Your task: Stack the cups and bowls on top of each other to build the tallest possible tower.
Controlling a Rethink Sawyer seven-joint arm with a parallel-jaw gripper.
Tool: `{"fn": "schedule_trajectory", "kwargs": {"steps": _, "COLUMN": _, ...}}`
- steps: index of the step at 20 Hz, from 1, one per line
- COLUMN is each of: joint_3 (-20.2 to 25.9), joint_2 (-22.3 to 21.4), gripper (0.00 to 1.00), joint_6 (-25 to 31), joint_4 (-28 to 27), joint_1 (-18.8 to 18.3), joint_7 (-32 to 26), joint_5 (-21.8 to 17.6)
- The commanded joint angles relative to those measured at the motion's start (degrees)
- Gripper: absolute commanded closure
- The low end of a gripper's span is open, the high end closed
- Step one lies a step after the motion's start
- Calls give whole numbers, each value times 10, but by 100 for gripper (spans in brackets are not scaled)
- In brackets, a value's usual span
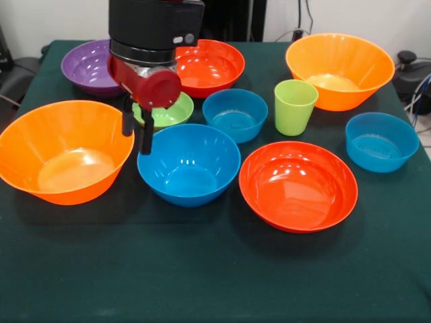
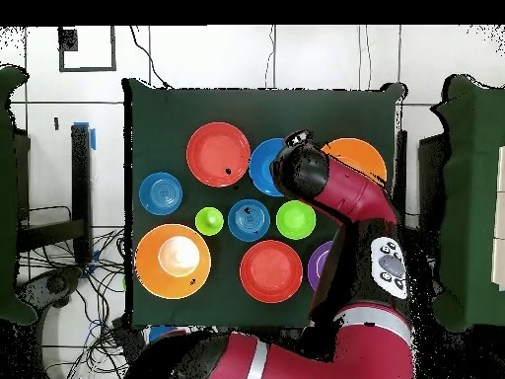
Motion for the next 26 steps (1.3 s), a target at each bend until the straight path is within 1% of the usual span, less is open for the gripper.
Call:
{"fn": "schedule_trajectory", "kwargs": {"steps": 1, "joint_3": 83, "joint_2": 36, "gripper": 0, "joint_6": -30, "joint_4": 11, "joint_1": 0, "joint_7": -12, "joint_5": -51}}
{"fn": "schedule_trajectory", "kwargs": {"steps": 8, "joint_3": 64, "joint_2": 36, "gripper": 0, "joint_6": -14, "joint_4": -15, "joint_1": 10, "joint_7": -5, "joint_5": -63}}
{"fn": "schedule_trajectory", "kwargs": {"steps": 14, "joint_3": 56, "joint_2": 36, "gripper": 0, "joint_6": 5, "joint_4": -21, "joint_1": 7, "joint_7": -23, "joint_5": -74}}
{"fn": "schedule_trajectory", "kwargs": {"steps": 15, "joint_3": 63, "joint_2": 37, "gripper": 0, "joint_6": 20, "joint_4": -18, "joint_1": -3, "joint_7": -35, "joint_5": -78}}
{"fn": "schedule_trajectory", "kwargs": {"steps": 17, "joint_3": 78, "joint_2": 40, "gripper": 0, "joint_6": 25, "joint_4": -9, "joint_1": -20, "joint_7": -50, "joint_5": -85}}
{"fn": "schedule_trajectory", "kwargs": {"steps": 20, "joint_3": 81, "joint_2": 40, "gripper": 0, "joint_6": 27, "joint_4": -4, "joint_1": -30, "joint_7": -58, "joint_5": -99}}
{"fn": "schedule_trajectory", "kwargs": {"steps": 26, "joint_3": 89, "joint_2": 45, "gripper": 0, "joint_6": 12, "joint_4": -7, "joint_1": -49, "joint_7": -63, "joint_5": -129}}
